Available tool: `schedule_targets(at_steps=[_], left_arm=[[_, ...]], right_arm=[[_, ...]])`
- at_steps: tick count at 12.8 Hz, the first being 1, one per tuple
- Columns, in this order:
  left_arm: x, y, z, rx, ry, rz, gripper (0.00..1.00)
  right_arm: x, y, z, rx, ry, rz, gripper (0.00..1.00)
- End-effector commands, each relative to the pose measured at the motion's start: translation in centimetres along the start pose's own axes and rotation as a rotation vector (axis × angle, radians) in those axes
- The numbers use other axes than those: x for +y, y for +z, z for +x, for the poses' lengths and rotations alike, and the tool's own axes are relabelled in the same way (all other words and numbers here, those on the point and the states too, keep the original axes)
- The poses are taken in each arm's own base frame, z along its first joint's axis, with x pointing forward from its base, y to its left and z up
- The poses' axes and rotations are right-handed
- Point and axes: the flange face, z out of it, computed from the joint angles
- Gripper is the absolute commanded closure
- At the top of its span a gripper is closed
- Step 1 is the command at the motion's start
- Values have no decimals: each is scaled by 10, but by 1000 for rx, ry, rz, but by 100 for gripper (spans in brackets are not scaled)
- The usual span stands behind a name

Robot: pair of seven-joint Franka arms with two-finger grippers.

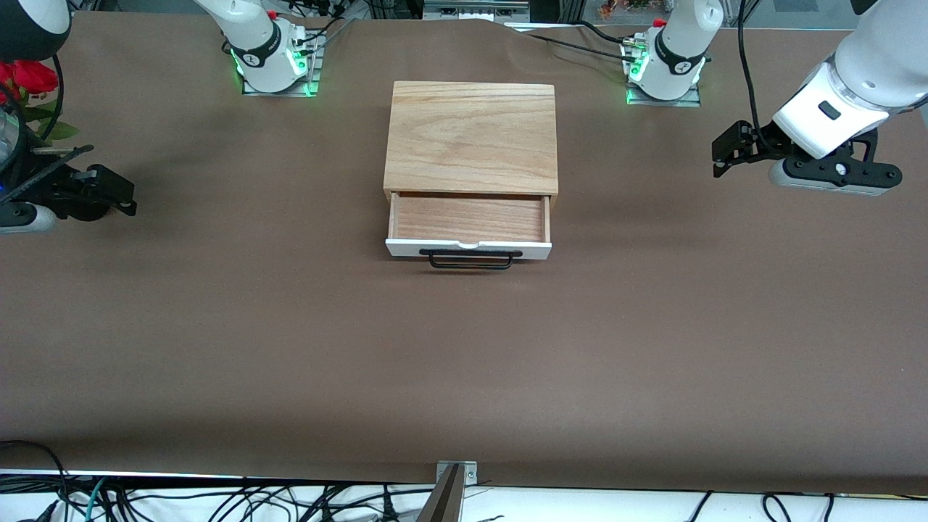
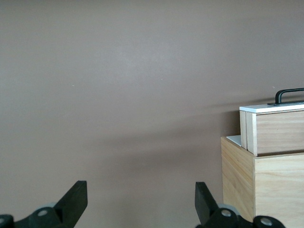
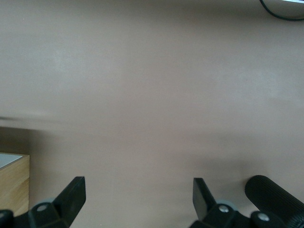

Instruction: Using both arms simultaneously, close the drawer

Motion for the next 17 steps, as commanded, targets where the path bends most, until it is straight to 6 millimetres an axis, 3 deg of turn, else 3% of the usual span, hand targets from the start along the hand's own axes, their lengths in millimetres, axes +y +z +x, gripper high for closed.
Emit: schedule_targets(at_steps=[1, 11, 14, 16, 17], left_arm=[[1, -6, 3, 3, -4, -26, 0], [0, -5, 4, 1, -6, -26, 0], [-15, 0, 9, -4, -31, -27, 0], [-43, 11, 19, 6, -66, -36, 0], [-47, 13, 21, 19, -71, -44, 0]], right_arm=[[-3, -4, 2, 6, 12, 12, 0], [-7, -3, 3, 6, 11, 13, 0], [-35, -4, 3, 2, -23, 14, 0], [-47, 8, 9, -12, -41, 16, 0], [-59, 11, 10, -16, -59, 21, 0]])
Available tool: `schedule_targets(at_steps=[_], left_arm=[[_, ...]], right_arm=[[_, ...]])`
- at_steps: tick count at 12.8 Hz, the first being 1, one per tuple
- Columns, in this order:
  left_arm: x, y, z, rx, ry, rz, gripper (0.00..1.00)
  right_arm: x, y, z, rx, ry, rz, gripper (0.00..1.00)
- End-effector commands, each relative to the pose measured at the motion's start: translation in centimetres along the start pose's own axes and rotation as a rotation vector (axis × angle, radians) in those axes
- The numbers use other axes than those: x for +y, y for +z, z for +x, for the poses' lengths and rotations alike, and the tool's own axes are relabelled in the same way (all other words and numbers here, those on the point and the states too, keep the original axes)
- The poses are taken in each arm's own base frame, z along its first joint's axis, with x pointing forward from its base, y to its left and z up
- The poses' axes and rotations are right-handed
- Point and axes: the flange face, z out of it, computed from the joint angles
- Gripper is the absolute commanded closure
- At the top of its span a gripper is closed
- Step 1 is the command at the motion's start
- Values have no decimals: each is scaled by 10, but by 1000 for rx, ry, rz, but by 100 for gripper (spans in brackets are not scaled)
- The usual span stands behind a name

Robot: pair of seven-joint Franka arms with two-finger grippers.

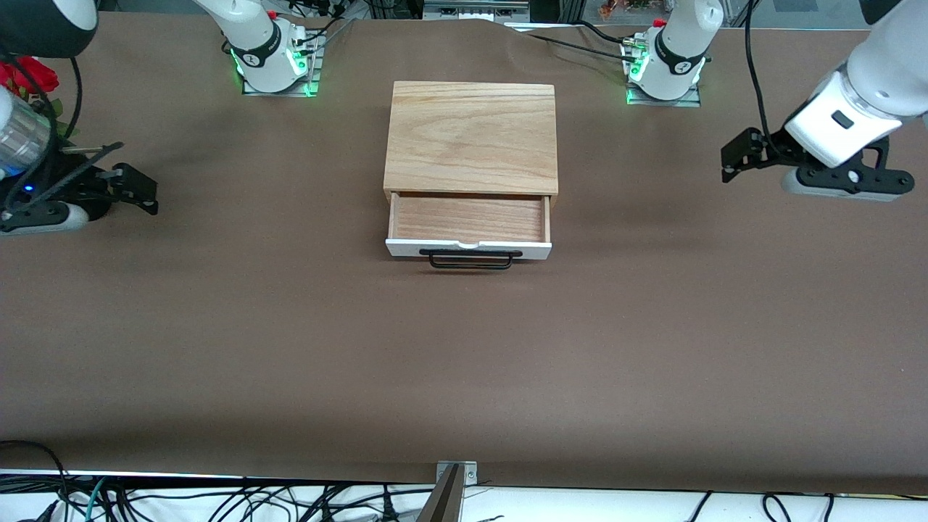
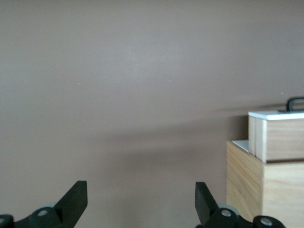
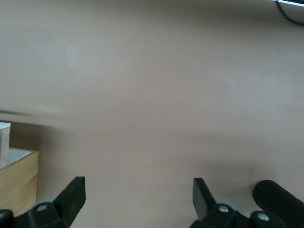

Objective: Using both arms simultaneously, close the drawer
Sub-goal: 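Move the right gripper and the left gripper toward the drawer front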

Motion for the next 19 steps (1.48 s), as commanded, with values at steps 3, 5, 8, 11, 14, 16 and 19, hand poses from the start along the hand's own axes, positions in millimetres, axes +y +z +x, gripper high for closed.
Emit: schedule_targets(at_steps=[3, 5, 8, 11, 14, 16, 19], left_arm=[[-16, 5, 11, 10, -23, -40, 0], [-20, 8, 17, 8, -34, -63, 0], [-19, 18, 24, -5, -44, -127, 0], [-15, 19, 29, 21, -41, -127, 0], [10, 51, 43, -23, -5, -137, 0], [33, 84, 59, -61, -5, -244, 0], [69, 122, 80, -57, -62, -468, 0]], right_arm=[[-65, 27, 19, -18, -70, 96, 0], [-106, 51, 34, 5, -110, 157, 0], [-152, 83, 48, 19, -166, 163, 0], [-196, 117, 63, 80, -215, 182, 0], [-225, 149, 71, 97, -245, 211, 0], [-239, 167, 80, 102, -198, 317, 0], [-257, 186, 85, 112, -175, 379, 0]])
